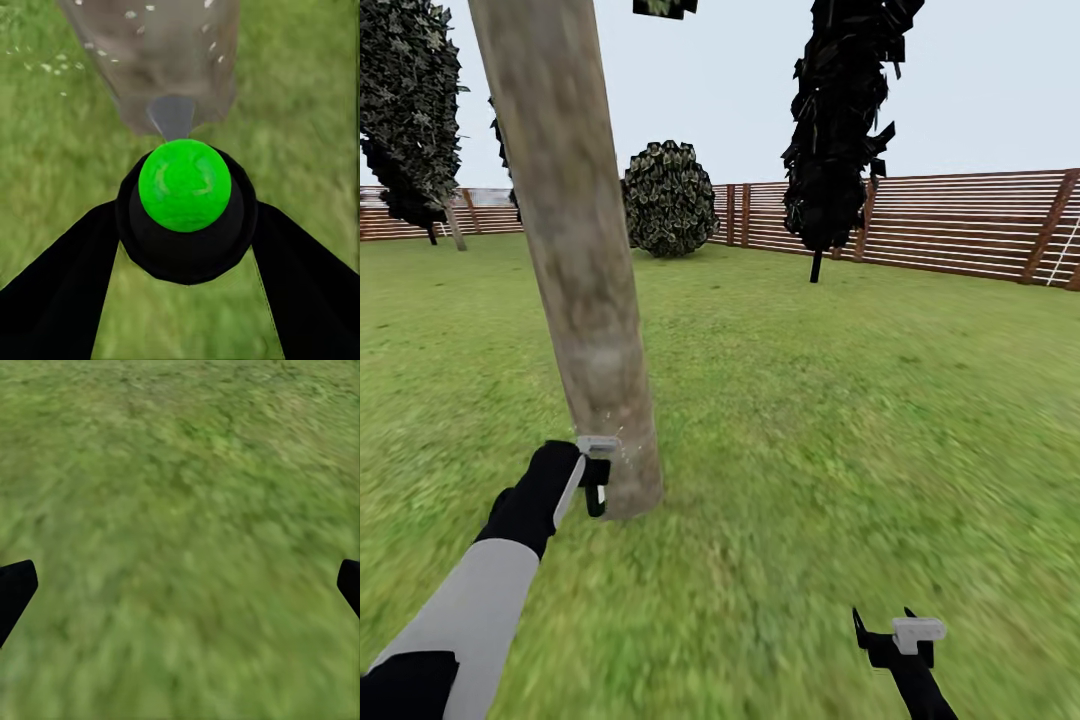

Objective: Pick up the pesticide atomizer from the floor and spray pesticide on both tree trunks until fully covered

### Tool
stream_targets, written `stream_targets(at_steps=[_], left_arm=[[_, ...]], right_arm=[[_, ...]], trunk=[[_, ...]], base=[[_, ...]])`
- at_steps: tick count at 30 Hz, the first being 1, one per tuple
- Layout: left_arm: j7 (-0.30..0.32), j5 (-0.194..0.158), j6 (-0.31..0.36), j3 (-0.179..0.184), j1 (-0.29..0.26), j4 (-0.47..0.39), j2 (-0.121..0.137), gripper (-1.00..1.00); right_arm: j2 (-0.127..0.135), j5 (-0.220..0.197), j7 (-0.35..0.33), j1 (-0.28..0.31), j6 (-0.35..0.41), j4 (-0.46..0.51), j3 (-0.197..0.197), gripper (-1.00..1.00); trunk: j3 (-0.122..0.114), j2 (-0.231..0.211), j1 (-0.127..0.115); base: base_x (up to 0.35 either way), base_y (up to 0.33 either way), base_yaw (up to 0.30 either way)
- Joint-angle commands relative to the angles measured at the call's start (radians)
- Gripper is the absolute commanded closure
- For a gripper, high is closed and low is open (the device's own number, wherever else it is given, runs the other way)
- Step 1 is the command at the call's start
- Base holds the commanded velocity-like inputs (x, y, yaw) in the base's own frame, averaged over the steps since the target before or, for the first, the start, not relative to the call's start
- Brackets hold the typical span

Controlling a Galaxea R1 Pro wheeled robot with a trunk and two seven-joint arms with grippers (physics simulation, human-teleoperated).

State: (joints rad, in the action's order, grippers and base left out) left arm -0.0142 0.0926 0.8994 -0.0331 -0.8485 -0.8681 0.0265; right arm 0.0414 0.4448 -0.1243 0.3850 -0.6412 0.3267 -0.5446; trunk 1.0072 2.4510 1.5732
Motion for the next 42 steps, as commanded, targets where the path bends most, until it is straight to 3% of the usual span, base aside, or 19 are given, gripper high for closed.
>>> stream_targets(at_steps=[1,6,10,12,13,16,19,22,26,28,30,32,38,42], left_arm=[[0.0,0.005,0.0,0.001,0.0,-0.004,-0.003,1.0],[0.002,0.008,0.055,0.002,-0.001,-0.028,0.016,1.0],[0.008,0.001,0.063,-0.002,0.0,-0.036,0.106,1.0],[0.028,0.001,0.064,-0.002,0.0,-0.037,0.118,1.0],[0.061,0.003,0.064,0.002,0.0,-0.04,0.118,1.0],[0.081,0.003,0.065,0.007,-0.001,-0.056,0.096,1.0],[0.086,0.004,0.096,0.055,-0.001,-0.105,0.042,1.0],[0.087,0.002,0.107,0.076,-0.001,-0.146,0.029,1.0],[0.089,0.004,0.11,0.067,-0.001,-0.159,0.061,1.0],[0.091,-0.001,0.11,0.056,-0.001,-0.159,0.121,1.0],[0.104,-0.001,0.11,0.057,0.0,-0.161,0.137,1.0],[0.112,-0.001,0.11,0.062,-0.001,-0.163,0.131,1.0],[0.115,0.006,0.115,0.067,-0.006,-0.222,0.026,1.0],[0.115,0.009,0.117,0.061,-0.009,-0.232,0.036,1.0]], right_arm=[[0.0,0.0,0.0,0.0,0.0,0.0,0.0,-1.0],[0.0,0.0,0.0,0.0,0.0,0.0,0.0,-1.0],[0.0,0.0,0.0,0.0,0.0,0.0,0.0,-1.0],[0.0,0.0,0.0,0.0,0.0,0.0,0.0,-1.0],[0.0,0.0,0.0,0.0,0.0,0.0,0.0,-1.0],[0.0,0.0,0.0,0.0,0.0,0.0,0.0,-1.0],[0.0,0.0,0.0,0.0,0.0,0.0,0.0,-1.0],[0.0,0.0,0.0,0.0,0.0,0.0,0.0,-1.0],[0.0,0.0,0.0,0.0,0.0,-0.001,0.0,-1.0],[0.0,0.0,0.0,0.0,0.0,-0.001,0.0,-1.0],[0.0,0.0,0.0,0.0,0.0,-0.001,0.0,-1.0],[0.0,0.0,0.0,0.0,0.0,-0.002,0.0,-1.0],[0.0,0.0,0.0,0.0,0.0,-0.002,0.0,-1.0],[0.0,0.0,0.0,0.0,0.0,-0.002,0.0,-1.0]], trunk=[[0.0,0.0,0.0],[0.0,0.0,0.0],[0.0,0.0,0.0],[0.0,0.0,0.0],[0.0,0.0,0.0],[0.0,0.0,0.0],[0.0,0.0,0.0],[0.0,0.0,0.0],[0.0,0.0,0.0],[0.0,0.0,0.0],[0.0,0.0,0.0],[0.0,0.0,0.0],[0.0,0.0,0.0],[0.0,0.0,0.0]], base=[[0.11,0.0,0.0],[0.022,0.0,0.0],[0.001,0.0,0.0],[0.0,0.0,0.0],[0.0,0.0,0.0],[0.0,0.0,0.0],[0.0,0.0,0.0],[0.0,0.0,0.0],[0.0,0.0,0.0],[0.0,0.0,0.0],[0.0,0.0,0.0],[0.0,0.0,0.0],[0.0,0.0,0.0],[0.0,0.0,0.0]])
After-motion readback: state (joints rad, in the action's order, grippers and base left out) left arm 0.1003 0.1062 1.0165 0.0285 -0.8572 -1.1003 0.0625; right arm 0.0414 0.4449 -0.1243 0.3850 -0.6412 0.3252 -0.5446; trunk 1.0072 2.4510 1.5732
